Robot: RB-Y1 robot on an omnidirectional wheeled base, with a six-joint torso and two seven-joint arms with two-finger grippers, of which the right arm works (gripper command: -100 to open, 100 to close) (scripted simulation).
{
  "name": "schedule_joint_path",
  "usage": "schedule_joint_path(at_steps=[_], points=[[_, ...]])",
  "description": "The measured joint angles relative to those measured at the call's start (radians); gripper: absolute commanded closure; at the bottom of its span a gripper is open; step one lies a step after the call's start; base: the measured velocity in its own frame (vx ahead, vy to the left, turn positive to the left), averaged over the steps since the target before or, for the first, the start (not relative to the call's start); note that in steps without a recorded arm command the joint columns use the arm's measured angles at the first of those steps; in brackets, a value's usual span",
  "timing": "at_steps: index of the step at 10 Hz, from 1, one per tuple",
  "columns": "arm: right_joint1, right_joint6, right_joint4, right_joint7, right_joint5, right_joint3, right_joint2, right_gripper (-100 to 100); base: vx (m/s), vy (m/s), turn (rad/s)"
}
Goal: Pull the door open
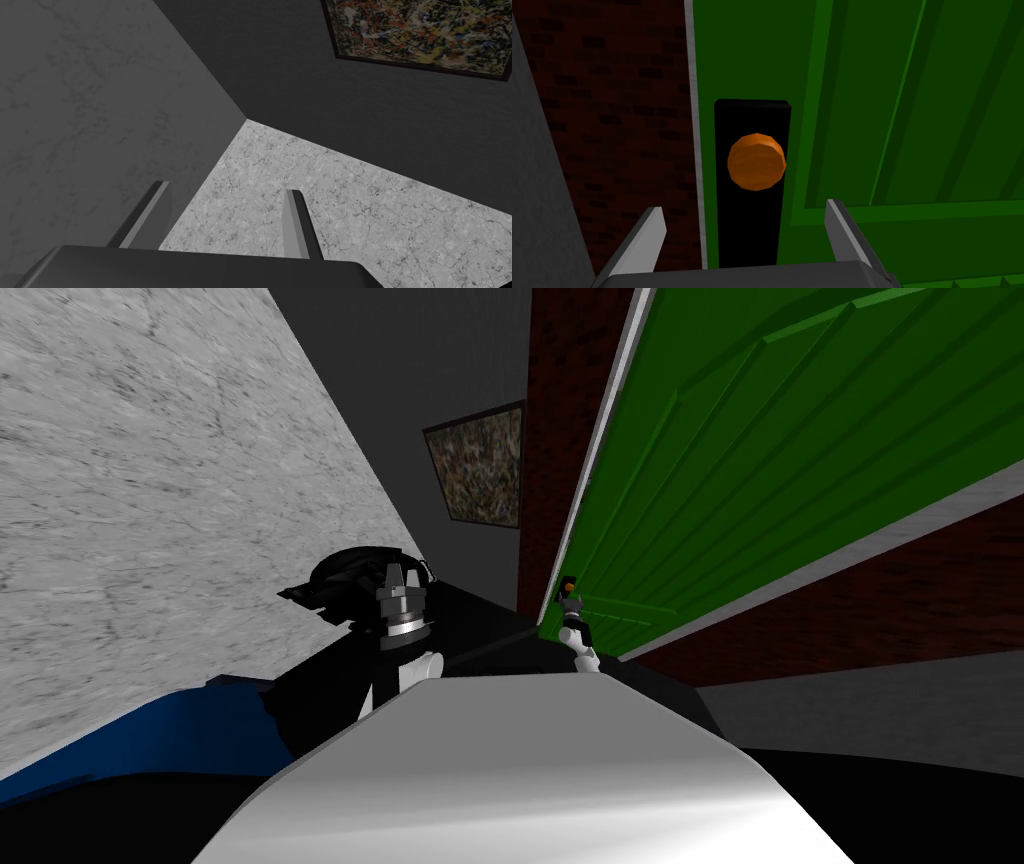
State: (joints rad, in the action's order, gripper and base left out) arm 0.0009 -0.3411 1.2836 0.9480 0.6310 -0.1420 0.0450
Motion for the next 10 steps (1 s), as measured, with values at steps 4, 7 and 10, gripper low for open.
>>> schedule_joint_path(at_steps=[4,7,10], points=[[0.019,0.007,0.012,0.041,0.029,-0.018,0.031,-100,0.090,-0.002,0.114],[0.008,-0.018,-0.038,0.082,0.043,-0.028,0.083,-100,0.122,0.000,0.083],[0.021,-0.014,-0.034,0.109,0.058,-0.048,0.119,100,0.064,-0.006,0.038]])
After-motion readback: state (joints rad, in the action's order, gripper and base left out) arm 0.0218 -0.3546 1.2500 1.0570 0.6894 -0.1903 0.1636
